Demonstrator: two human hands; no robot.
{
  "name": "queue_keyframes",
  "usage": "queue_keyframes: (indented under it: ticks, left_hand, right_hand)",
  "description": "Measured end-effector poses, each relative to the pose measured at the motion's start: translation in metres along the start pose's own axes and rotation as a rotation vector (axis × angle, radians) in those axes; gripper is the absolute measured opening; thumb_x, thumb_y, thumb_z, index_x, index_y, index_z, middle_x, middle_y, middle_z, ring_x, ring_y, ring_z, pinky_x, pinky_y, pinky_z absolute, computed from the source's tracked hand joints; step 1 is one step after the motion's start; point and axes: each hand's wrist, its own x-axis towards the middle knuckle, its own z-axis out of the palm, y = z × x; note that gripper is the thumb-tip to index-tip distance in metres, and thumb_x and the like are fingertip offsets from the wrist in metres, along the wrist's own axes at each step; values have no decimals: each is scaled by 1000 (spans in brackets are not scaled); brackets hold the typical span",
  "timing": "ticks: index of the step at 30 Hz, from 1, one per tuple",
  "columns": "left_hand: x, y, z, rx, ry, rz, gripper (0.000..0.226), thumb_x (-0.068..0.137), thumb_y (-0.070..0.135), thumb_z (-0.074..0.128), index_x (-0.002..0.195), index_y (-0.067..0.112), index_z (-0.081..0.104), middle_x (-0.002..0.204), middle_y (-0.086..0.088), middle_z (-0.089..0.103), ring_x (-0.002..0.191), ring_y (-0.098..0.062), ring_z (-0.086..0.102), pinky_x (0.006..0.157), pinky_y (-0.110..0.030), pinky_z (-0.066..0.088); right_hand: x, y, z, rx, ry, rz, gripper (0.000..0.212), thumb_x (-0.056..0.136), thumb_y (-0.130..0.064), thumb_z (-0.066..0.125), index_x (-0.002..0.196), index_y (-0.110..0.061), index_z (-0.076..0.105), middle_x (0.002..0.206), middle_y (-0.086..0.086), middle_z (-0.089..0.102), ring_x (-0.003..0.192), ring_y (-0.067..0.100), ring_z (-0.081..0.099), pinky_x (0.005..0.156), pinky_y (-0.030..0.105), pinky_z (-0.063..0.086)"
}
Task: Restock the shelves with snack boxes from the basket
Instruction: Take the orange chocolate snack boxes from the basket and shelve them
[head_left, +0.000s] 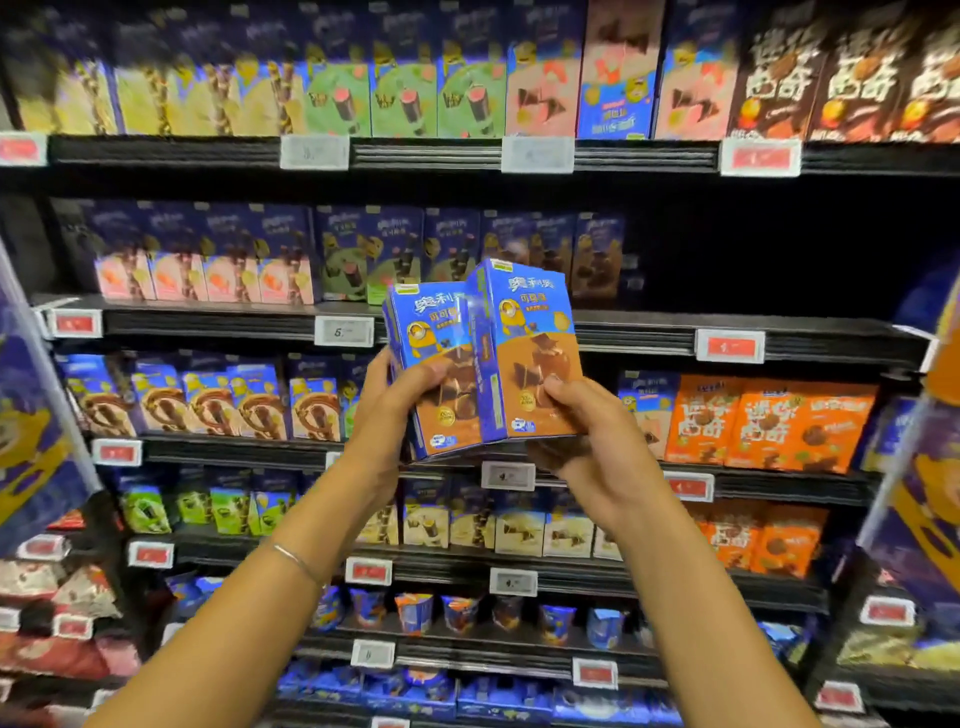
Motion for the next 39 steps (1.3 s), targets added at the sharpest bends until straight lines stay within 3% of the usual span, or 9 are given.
queue_keyframes:
  ticks: [6,11,14,20,23,26,29,35,39]
  left_hand:
    - [69,30,-9,-77,-25,52,99,58,46,81,144,4,56,134,-19,71,108,-33,72,91,-45,61]
    - [113,46,-5,-158,-133,80,35,80,32,68,111,17,75,109,-6,79,94,-25,77,85,-40,63]
    - [132,48,5,-199,-142,111,26,84,29,62,104,17,74,102,-4,77,94,-22,74,96,-45,56]
    - [159,38,34,-229,-126,203,39,84,28,63,118,10,70,100,-5,79,89,-21,76,86,-41,62]
    - [168,33,44,-177,-86,250,68,73,38,73,130,4,62,115,-12,76,99,-28,74,93,-47,60]
    - [174,22,49,-155,-57,275,98,70,42,75,150,-6,44,135,-22,64,116,-38,65,105,-57,52]
    - [180,14,51,-106,-33,310,99,73,41,73,152,-7,39,132,-19,63,112,-34,67,101,-54,55]
    - [197,5,47,-42,-54,308,99,73,36,73,154,-3,34,147,-33,53,131,-58,53,111,-72,44]
    - [202,1,46,-1,-47,300,97,73,35,72,155,-1,34,141,-24,59,123,-46,60,108,-69,46]
  right_hand:
    - [59,-35,3,-11,64,-43,10,91,-18,63,101,-14,65,96,7,73,86,22,70,74,40,60]
    - [108,-52,-10,-129,204,-96,5,89,-12,67,94,-11,67,94,9,75,85,23,72,70,40,62]
    - [149,-62,-24,-274,266,-130,22,90,-13,70,111,-6,65,102,11,75,86,22,73,66,37,61]
    - [241,-74,-50,-510,347,-153,35,82,-18,79,109,-8,59,99,9,71,88,25,70,71,43,61]
    - [277,-72,-63,-706,415,-151,53,74,-21,85,114,-3,54,110,16,66,98,29,67,67,39,54]
    - [306,-66,-77,-844,393,-135,32,79,-17,80,98,-3,58,106,18,68,102,36,67,82,44,54]
    - [322,-64,-86,-1099,358,-134,12,82,-16,65,78,-8,58,96,17,65,90,34,63,71,35,47]
    - [347,-65,-83,-1409,238,-4,28,94,-22,50,103,-3,68,120,21,66,102,37,61,79,32,42]
    - [358,-69,-76,-1516,210,50,42,97,-28,47,129,-4,61,136,20,59,120,37,58,105,43,48]
